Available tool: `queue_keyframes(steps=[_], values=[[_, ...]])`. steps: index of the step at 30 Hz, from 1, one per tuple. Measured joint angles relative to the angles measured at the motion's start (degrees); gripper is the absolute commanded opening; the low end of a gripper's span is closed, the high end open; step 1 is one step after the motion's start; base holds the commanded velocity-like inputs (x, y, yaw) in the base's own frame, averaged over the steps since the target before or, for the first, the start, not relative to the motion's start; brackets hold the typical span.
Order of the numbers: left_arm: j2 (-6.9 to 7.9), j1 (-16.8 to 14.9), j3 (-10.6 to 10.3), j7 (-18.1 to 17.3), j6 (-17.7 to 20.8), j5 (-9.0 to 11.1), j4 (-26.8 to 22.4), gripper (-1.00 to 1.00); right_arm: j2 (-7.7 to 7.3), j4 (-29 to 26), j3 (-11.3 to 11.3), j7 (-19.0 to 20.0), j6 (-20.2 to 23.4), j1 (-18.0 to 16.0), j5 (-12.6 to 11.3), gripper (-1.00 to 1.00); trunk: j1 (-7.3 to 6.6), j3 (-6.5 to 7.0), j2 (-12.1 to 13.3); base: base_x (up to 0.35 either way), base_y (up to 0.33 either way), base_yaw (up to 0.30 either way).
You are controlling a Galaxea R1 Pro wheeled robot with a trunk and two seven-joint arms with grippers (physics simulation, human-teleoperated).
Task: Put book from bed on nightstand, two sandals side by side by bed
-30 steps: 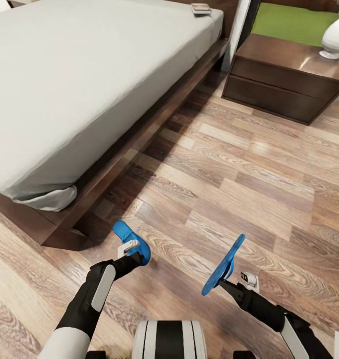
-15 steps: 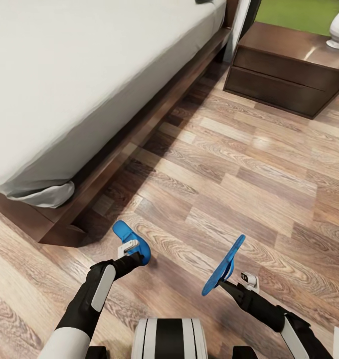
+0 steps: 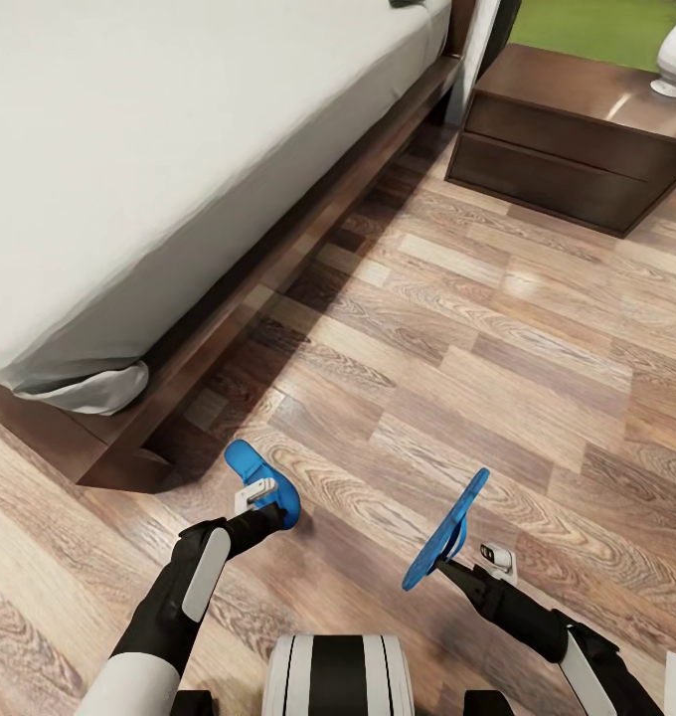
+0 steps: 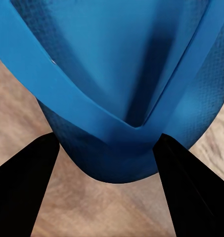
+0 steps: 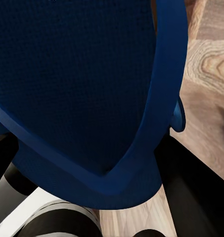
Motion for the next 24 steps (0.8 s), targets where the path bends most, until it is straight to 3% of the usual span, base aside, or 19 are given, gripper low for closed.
queue_keyframes(steps=[12,24], values=[[0.24,-0.01,-0.02,0.0,0.09,-0.06,-0.06,-1.0,0.0,0.0,0.02,0.0,0.0,0.0,0.01,-1.0,0.29,-2.43,-0.15,0.0,0.0,0.0],[0.3,0.01,-0.05,0.0,0.13,-0.14,-0.09,-1.0,0.0,0.0,0.01,0.0,0.0,0.0,0.0,-1.0,0.28,-2.44,-0.15,0.0,0.0,0.0]])
